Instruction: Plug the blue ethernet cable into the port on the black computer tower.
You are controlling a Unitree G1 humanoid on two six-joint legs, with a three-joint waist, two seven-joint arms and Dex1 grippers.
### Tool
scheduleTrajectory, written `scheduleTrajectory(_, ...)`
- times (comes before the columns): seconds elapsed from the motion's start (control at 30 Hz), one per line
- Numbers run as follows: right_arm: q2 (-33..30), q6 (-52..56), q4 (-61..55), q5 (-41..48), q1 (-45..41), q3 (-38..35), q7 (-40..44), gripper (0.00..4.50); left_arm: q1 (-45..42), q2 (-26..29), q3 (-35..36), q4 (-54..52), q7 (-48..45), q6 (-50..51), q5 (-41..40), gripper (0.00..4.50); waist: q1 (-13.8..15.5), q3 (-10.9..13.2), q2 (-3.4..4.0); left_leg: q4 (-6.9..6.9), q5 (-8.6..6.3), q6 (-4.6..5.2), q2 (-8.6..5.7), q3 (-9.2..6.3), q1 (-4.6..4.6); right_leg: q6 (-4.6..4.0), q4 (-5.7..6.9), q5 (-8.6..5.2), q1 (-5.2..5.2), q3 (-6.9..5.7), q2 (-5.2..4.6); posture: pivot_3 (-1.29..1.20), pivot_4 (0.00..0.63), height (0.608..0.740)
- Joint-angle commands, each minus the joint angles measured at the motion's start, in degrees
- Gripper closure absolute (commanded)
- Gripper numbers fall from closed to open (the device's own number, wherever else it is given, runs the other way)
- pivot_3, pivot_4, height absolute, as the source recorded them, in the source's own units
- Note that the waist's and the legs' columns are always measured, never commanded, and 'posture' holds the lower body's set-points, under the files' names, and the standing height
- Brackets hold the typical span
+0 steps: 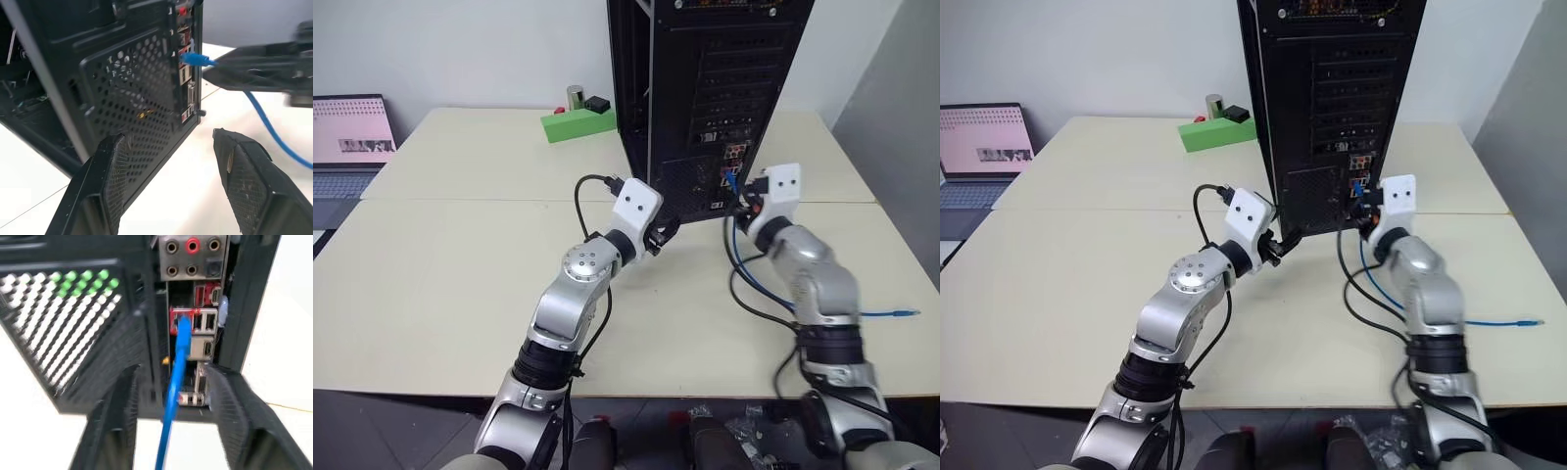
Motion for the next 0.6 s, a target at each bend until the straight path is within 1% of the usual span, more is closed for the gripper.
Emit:
scheduleTrajectory(0.03,-6.7,3.3,-8.7,5.8,1.7,-2.1,8.6,1.39,-2.0,2.0,0.5,-2.2,-2.0,0.2,-0.2,1.64,0.0,0.0,0.00,0.00,0.00,0.00,0.01,-0.01,0.02,0.00,0.01,0.00,0.01,0.00,0.01,0.00,0.150,0.740)
scheduleTrajectory(0.07,-8.8,3.3,-9.6,6.8,2.3,-2.7,10.8,1.12,-2.1,2.7,0.7,-2.3,-2.6,0.3,-0.4,1.64,0.1,0.0,0.01,0.00,0.00,0.00,0.01,0.00,0.02,0.00,0.02,0.00,0.00,0.00,0.01,0.00,0.150,0.740)
scheduleTrajectory(0.1,-10.3,3.4,-10.1,7.6,2.7,-3.1,12.3,0.97,-2.3,3.2,0.7,-2.3,-3.1,0.3,-0.4,1.64,0.0,0.0,0.00,0.00,0.00,0.00,0.01,-0.01,0.02,0.01,0.02,0.00,0.00,0.00,0.01,0.00,0.150,0.740)
scheduleTrajectory(0.13,-11.6,3.1,-10.3,8.0,3.0,-3.4,13.6,0.70,-2.4,3.5,1.0,-2.4,-3.5,0.4,-0.8,1.64,0.0,0.0,0.00,0.00,0.00,0.00,0.02,-0.01,0.04,0.01,0.01,-0.01,0.02,0.00,0.03,0.00,0.150,0.740)
scheduleTrajectory(0.2,-14.8,1.8,-9.9,9.3,3.6,-4.8,17.3,0.29,-2.6,4.7,1.7,-2.5,-4.8,0.9,-1.6,1.64,0.0,0.0,-0.01,0.00,0.00,0.00,0.01,0.00,0.04,0.01,-0.01,-0.01,0.04,0.00,0.02,0.00,0.150,0.740)
scheduleTrajectory(0.33,-20.1,0.5,-8.3,13.7,4.3,-7.8,25.4,0.29,-3.4,7.2,3.0,-2.5,-7.2,2.2,-3.1,1.64,0.2,0.0,-0.04,0.00,0.00,0.00,0.01,0.00,0.03,0.01,-0.02,-0.01,0.04,-0.01,0.02,0.00,0.150,0.740)
scheduleTrajectory(0.47,-23.3,-1.0,-5.4,14.7,4.1,-8.1,30.0,0.29,-4.0,9.3,4.5,-2.7,-8.8,3.5,-4.4,1.64,0.1,0.0,-0.05,0.00,0.00,0.00,0.01,0.00,0.04,0.02,-0.03,-0.01,0.05,-0.01,0.02,0.00,0.150,0.740)
scheduleTrajectory(0.6,-24.6,-3.2,-1.7,14.7,2.9,-8.1,32.7,0.29,-3.6,12.4,5.6,-3.9,-11.6,3.6,-5.6,1.64,0.1,0.0,-0.06,0.01,0.00,0.00,0.01,0.00,0.04,0.02,-0.03,-0.01,0.05,-0.01,0.02,0.00,0.150,0.740)
